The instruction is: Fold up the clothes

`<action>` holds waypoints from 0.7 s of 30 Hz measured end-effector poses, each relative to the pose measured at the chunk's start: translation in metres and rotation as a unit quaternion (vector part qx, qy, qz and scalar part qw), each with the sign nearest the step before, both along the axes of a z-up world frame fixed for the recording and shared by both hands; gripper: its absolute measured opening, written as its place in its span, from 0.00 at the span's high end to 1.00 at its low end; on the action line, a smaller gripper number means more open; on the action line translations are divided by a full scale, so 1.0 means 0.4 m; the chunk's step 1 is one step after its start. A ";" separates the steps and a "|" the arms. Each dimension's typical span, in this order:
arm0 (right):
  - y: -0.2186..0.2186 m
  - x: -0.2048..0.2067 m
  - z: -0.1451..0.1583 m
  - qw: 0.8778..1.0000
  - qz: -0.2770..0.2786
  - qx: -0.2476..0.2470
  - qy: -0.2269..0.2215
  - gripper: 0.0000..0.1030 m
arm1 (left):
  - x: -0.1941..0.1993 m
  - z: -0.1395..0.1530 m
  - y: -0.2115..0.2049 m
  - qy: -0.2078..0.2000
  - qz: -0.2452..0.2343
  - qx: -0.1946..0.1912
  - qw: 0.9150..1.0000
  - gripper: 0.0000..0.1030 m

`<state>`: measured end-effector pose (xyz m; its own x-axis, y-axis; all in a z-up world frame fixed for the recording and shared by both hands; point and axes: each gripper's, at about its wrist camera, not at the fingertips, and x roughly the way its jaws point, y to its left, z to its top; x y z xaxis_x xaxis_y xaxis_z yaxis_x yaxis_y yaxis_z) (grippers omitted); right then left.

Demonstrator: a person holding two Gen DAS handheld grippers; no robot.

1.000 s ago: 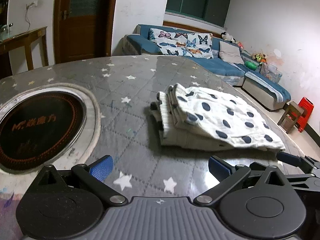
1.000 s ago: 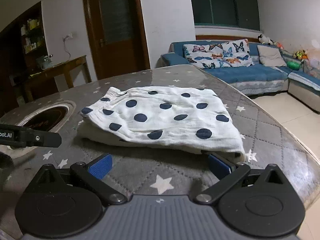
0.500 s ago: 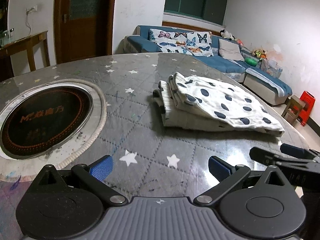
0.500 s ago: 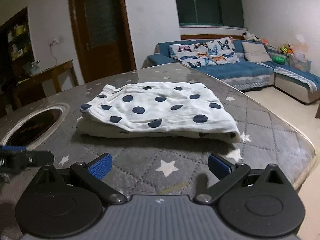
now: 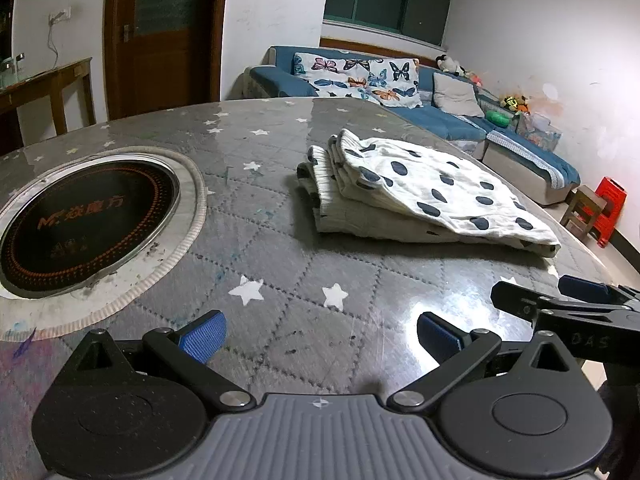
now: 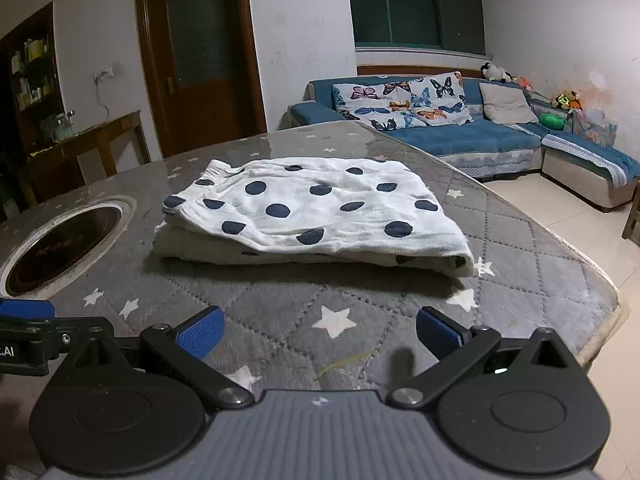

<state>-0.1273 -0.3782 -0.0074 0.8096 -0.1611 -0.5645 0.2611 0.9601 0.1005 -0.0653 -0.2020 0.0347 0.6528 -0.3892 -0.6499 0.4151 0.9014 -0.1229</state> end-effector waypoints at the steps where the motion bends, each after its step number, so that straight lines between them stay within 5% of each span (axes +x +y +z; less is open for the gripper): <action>1: 0.001 -0.001 -0.001 1.000 0.000 -0.001 0.000 0.00 | -0.002 0.000 0.000 0.000 -0.001 0.000 1.000 0.00; 21: 0.007 -0.030 -0.001 1.000 -0.002 -0.001 -0.003 0.00 | -0.045 0.005 -0.009 -0.010 -0.012 0.000 1.000 0.00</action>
<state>-0.1395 -0.3752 -0.0076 0.8122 -0.1646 -0.5596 0.2638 0.9593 0.1008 -0.0832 -0.2055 0.0368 0.6557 -0.4052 -0.6370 0.4391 0.8911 -0.1148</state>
